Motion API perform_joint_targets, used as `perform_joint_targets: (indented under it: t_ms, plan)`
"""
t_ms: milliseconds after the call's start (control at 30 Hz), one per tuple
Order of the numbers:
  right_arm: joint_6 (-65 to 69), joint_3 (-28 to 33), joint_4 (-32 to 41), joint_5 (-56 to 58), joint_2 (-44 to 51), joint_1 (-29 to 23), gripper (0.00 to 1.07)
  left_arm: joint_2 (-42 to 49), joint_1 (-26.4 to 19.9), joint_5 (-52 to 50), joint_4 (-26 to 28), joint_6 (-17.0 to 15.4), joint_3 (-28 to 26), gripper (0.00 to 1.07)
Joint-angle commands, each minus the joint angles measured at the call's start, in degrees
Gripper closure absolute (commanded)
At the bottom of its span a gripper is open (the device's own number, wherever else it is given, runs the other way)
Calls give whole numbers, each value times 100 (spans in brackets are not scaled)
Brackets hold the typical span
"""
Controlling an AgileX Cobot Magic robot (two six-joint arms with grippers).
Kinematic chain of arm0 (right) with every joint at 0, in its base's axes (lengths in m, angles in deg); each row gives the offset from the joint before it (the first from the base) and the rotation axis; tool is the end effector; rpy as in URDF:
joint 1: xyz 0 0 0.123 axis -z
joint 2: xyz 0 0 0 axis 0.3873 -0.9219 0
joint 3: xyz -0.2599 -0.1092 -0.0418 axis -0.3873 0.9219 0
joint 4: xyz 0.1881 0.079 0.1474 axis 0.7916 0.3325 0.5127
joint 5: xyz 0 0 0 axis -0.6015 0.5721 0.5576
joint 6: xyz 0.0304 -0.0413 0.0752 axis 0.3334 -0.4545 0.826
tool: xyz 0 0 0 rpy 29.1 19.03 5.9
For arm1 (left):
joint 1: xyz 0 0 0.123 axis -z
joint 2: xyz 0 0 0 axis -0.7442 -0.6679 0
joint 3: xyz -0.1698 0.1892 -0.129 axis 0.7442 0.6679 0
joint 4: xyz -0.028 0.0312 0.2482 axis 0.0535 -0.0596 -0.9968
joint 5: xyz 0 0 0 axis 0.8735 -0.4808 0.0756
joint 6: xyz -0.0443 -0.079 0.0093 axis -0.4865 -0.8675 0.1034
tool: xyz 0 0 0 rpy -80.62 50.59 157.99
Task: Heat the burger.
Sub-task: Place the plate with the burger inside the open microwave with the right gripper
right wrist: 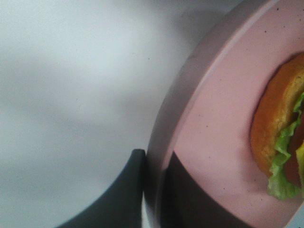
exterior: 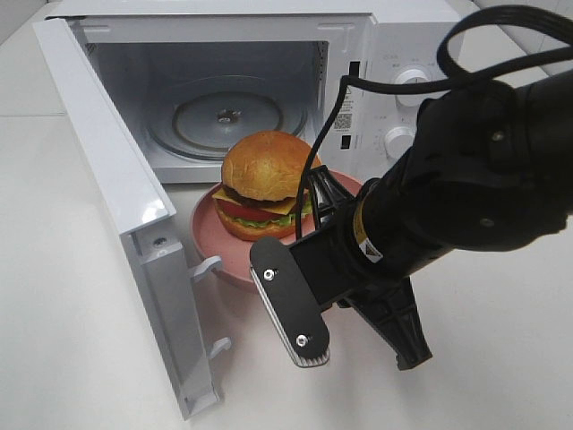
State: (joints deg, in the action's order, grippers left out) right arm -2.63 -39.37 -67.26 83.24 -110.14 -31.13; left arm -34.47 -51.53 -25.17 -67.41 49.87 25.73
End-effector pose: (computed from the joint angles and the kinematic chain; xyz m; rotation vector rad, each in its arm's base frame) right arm 0.1937 0.2355 0.1783 -2.3499 1.3007 -0.3558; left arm -0.0061 -0.0051 0.2804 0.0567 2.0225 0.0390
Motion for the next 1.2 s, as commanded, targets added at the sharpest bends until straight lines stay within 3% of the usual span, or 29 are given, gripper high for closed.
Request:
perform_joint_targets:
  t_ms: [33, 467, 1200]
  plan:
    - [-390, -201, 206, -172, -40, 103, 107, 103, 34, -46, 23, 6, 17, 2]
    - [-1375, -716, 1220, -23, -430, 556, 107, 103, 34, -46, 17, 6, 17, 2]
    - [-1524, -1547, 1261, 304, -928, 722, 107, 103, 34, -46, 17, 6, 17, 2]
